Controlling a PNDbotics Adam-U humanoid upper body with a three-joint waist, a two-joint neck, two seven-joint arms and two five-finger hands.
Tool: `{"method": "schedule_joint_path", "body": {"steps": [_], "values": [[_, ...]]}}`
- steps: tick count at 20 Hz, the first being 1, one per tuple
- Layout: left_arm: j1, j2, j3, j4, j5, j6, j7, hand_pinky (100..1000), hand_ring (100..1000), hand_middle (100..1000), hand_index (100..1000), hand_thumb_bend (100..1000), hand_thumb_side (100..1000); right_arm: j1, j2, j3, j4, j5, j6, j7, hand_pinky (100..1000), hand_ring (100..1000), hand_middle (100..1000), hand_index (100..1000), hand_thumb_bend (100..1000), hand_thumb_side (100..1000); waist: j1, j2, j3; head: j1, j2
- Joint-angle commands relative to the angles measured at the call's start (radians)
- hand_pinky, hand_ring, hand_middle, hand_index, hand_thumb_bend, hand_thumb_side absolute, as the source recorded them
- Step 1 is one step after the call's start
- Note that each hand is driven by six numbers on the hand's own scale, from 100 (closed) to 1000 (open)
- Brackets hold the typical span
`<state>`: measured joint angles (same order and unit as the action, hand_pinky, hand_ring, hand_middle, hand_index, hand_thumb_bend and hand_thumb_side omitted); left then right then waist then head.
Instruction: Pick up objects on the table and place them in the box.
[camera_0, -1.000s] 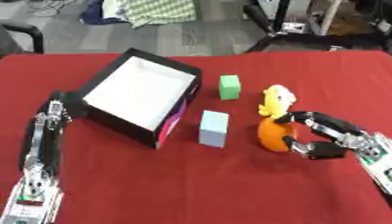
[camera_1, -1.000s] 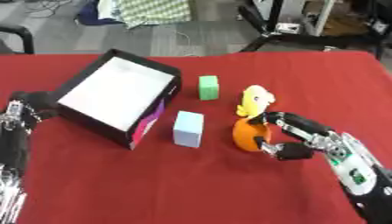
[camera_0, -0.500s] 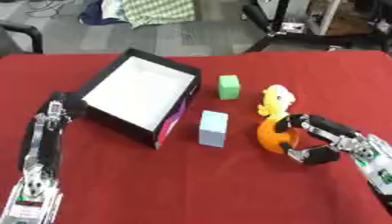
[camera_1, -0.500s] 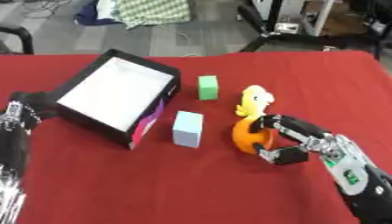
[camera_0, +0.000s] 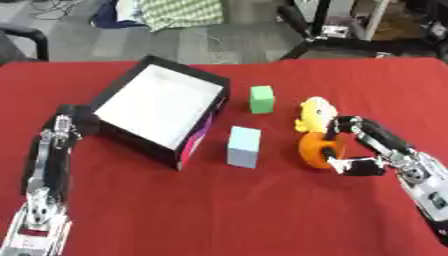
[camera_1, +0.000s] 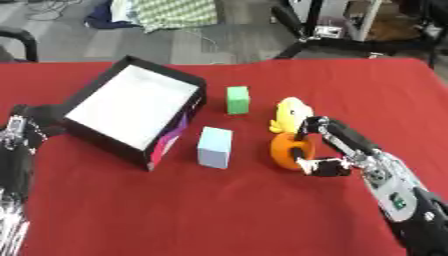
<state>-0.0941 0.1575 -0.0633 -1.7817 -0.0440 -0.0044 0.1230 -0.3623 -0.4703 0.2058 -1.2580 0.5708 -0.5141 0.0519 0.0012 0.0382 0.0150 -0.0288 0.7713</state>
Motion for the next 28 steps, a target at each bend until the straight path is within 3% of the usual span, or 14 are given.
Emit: {"method": "schedule_joint_path", "body": {"steps": [1, 8, 16, 23, 28], "values": [[-0.008, 0.014, 0.0, -0.013, 0.005, 0.0, 0.0, 729, 709, 574, 727, 100, 925, -0.023, -0.015, -0.012, -0.021, -0.017, 0.006, -0.06, 904, 658, 517, 190, 100, 255, -0.012, 0.002, 0.002, -0.001, -0.001], [-0.01, 0.013, -0.001, -0.013, 0.006, 0.0, 0.0, 729, 709, 574, 727, 100, 925, -0.055, -0.021, -0.009, -0.053, -0.058, 0.014, -0.077, 903, 657, 517, 192, 100, 284, -0.012, 0.002, 0.005, -0.002, -0.001], [-0.018, 0.009, -0.003, -0.015, 0.008, 0.0, -0.004, 730, 709, 574, 727, 100, 925, -0.165, -0.047, -0.01, -0.079, -0.136, 0.028, -0.042, 902, 657, 517, 193, 100, 318, -0.008, 0.011, 0.017, -0.01, -0.001], [-0.046, -0.006, -0.015, -0.021, 0.013, -0.001, -0.015, 730, 710, 574, 727, 100, 925, -0.312, -0.027, -0.024, -0.017, -0.192, 0.06, 0.002, 910, 654, 513, 193, 100, 360, 0.006, 0.039, 0.052, -0.036, -0.001], [-0.072, -0.018, -0.034, -0.024, 0.019, 0.0, -0.033, 731, 710, 574, 727, 100, 925, -0.398, 0.014, -0.04, 0.059, -0.184, 0.063, 0.032, 913, 656, 514, 194, 100, 359, 0.014, 0.059, 0.096, -0.073, -0.001]]}}
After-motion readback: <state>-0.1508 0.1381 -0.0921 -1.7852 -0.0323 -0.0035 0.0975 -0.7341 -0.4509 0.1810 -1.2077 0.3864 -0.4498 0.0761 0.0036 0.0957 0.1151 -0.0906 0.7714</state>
